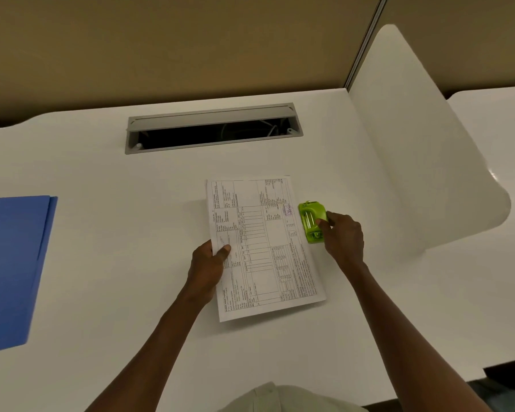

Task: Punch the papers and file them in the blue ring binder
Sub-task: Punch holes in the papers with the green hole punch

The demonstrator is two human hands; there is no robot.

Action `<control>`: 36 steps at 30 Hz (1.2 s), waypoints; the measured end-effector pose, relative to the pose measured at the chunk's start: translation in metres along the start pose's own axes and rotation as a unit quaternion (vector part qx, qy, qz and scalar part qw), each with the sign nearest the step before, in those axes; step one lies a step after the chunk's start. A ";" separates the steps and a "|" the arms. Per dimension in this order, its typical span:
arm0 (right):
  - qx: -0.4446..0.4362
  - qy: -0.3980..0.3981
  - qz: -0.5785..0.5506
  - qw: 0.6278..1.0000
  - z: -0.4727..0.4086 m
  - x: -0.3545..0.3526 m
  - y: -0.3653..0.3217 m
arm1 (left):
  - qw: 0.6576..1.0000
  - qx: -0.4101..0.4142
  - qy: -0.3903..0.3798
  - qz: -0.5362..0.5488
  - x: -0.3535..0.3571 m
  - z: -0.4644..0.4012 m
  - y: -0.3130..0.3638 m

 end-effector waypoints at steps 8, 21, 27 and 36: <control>0.013 0.000 0.010 1.000 0.000 0.000 -0.002 | 1.000 -0.004 -0.008 -0.014 0.010 -0.004 0.000; 0.033 -0.007 0.006 0.999 0.001 0.001 -0.002 | 0.999 -0.015 -0.029 0.009 0.029 -0.001 -0.003; 0.029 -0.014 0.012 0.999 -0.002 0.000 -0.002 | 1.000 -0.014 -0.028 0.000 0.033 -0.003 0.001; 0.064 -0.025 0.013 0.998 -0.015 0.002 0.000 | 0.999 -0.014 -0.029 -0.005 0.033 -0.005 0.002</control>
Point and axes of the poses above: each hand's wrist, its own z-axis away from the middle knuckle, its own x-axis out of the palm, y = z × x, the point moved 5 cm from there along -z, towards the middle knuckle, and after that the axes turned 13 degrees about y, right-handed, at the moved point
